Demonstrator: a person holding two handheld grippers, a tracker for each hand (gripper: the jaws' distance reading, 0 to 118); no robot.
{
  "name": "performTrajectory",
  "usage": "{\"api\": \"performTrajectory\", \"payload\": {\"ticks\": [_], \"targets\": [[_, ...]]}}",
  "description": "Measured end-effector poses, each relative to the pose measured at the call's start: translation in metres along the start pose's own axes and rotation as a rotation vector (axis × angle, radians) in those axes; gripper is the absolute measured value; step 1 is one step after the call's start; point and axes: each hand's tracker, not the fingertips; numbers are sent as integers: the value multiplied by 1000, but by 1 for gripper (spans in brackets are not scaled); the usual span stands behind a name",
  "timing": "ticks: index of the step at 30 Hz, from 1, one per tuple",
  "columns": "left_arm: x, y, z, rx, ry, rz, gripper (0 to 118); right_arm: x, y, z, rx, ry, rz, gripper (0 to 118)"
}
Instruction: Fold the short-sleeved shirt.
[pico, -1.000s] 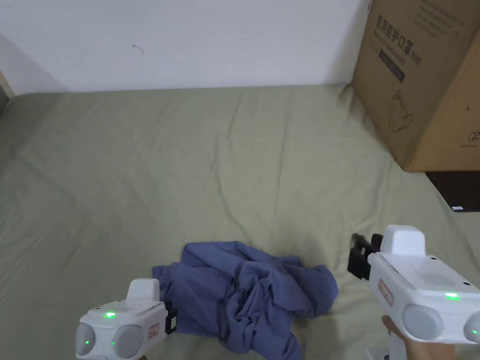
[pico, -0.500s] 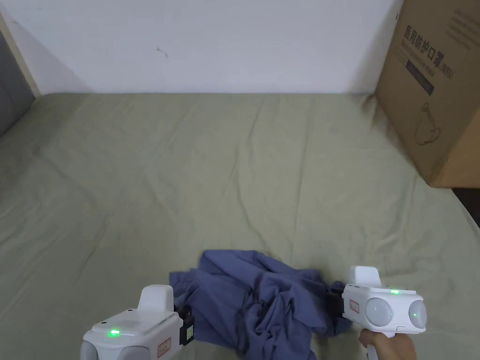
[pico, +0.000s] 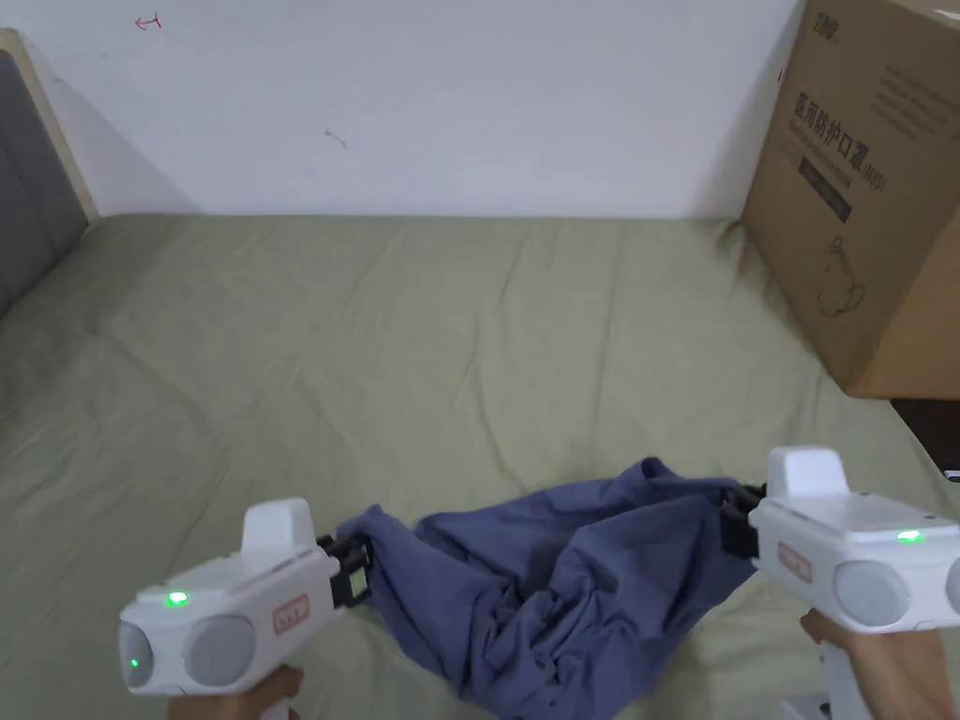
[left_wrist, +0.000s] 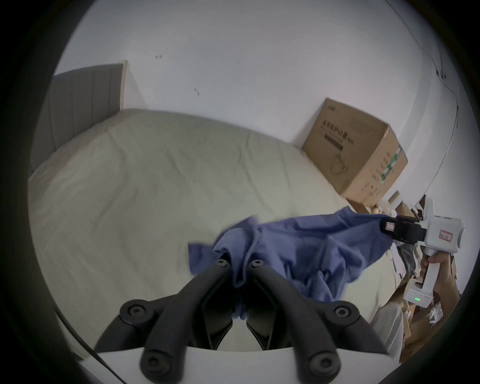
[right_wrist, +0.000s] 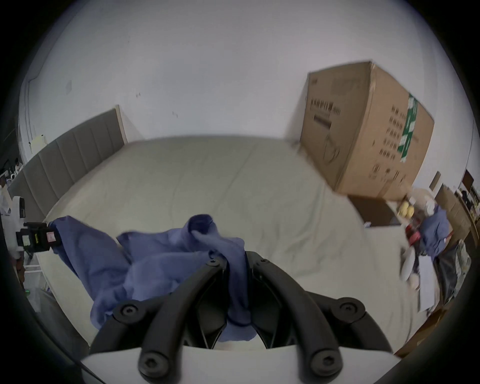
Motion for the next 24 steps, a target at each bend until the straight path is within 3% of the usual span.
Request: {"api": "performTrajectory", "payload": {"ticks": [5,8,15,20,24], "targets": [[-17,77,22,129,57,-23,5,40,46,20,23,-38,-80,11],[-26,118,28,181,102,-61,5,45,73,27,122,-35,-35,11],[-32,211,48,283,175,-79,5,63,136,19,183,-69,-51,11],[-40,272,43,306,185,-37,5,74,176,1,211,-90,-89,11],[-51,313,23,299,192,25,5,75,199,-13,220,-110,-76,11]]}}
